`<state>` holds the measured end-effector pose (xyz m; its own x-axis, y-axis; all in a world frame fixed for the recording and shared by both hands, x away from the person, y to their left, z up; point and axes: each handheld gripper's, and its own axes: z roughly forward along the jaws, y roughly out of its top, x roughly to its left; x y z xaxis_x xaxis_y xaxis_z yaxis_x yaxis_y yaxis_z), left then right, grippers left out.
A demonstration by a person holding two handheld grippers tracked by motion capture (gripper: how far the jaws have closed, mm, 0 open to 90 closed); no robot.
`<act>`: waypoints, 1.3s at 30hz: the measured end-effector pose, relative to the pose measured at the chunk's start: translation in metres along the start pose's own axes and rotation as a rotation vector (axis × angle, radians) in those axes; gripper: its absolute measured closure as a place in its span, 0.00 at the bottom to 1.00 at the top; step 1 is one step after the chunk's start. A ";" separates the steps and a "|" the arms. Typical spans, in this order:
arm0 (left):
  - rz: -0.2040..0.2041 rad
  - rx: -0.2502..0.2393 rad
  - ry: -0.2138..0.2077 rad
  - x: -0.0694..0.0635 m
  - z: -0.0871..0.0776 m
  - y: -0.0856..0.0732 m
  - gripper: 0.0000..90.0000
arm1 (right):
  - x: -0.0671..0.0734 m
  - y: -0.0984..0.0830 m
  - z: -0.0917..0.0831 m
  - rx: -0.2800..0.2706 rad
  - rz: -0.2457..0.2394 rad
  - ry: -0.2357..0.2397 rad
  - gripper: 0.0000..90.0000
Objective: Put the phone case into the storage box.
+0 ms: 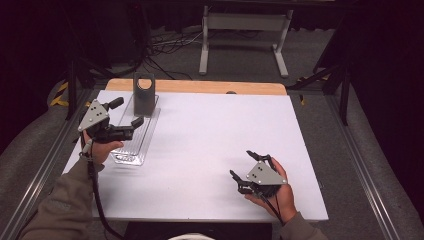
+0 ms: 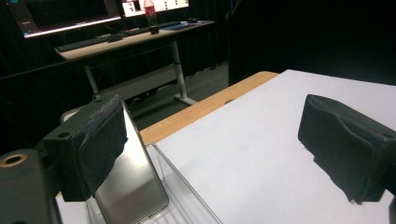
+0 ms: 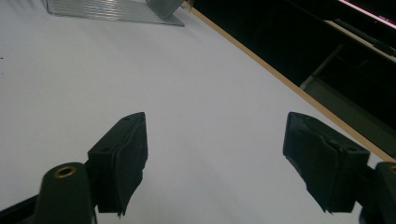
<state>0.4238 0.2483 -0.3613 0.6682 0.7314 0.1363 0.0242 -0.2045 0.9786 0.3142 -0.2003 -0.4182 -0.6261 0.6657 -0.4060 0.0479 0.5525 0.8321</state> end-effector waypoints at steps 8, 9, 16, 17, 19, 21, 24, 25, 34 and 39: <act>0.030 -0.004 -0.016 -0.011 -0.005 0.001 0.10 | 0.000 0.001 0.001 -0.004 0.000 -0.006 0.25; 0.030 -0.004 -0.016 -0.011 -0.005 0.001 0.10 | 0.000 0.001 0.001 -0.006 0.001 -0.006 0.25; 0.030 -0.015 -0.035 -0.016 -0.007 0.002 0.09 | 0.000 0.001 0.003 -0.010 -0.001 -0.001 0.25; 0.032 -0.012 -0.040 -0.017 -0.009 0.002 0.09 | -0.001 0.002 0.003 -0.012 -0.002 -0.001 0.25; 0.029 -0.023 -0.041 -0.018 -0.010 0.002 0.09 | -0.001 0.002 0.003 -0.013 0.000 0.000 0.25; 0.035 -0.015 -0.043 -0.019 -0.011 0.002 0.09 | -0.001 0.002 0.003 -0.015 0.001 0.002 0.24; 0.032 -0.019 -0.046 -0.019 -0.013 0.002 0.09 | -0.002 0.002 0.004 -0.017 0.002 0.000 0.24; 0.033 -0.019 -0.044 -0.019 -0.014 0.001 0.09 | -0.002 0.003 0.004 -0.019 0.002 0.000 0.24; 0.059 -0.037 -0.067 -0.025 -0.022 0.001 0.09 | -0.002 0.004 0.005 -0.027 0.003 -0.003 0.24; 0.071 -0.030 -0.082 -0.029 -0.023 0.001 0.09 | -0.002 0.004 0.004 -0.028 0.003 -0.002 0.24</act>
<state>0.3872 0.2424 -0.3606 0.7264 0.6596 0.1931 -0.0467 -0.2329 0.9714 0.3190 -0.1969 -0.4158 -0.6246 0.6681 -0.4043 0.0276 0.5362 0.8436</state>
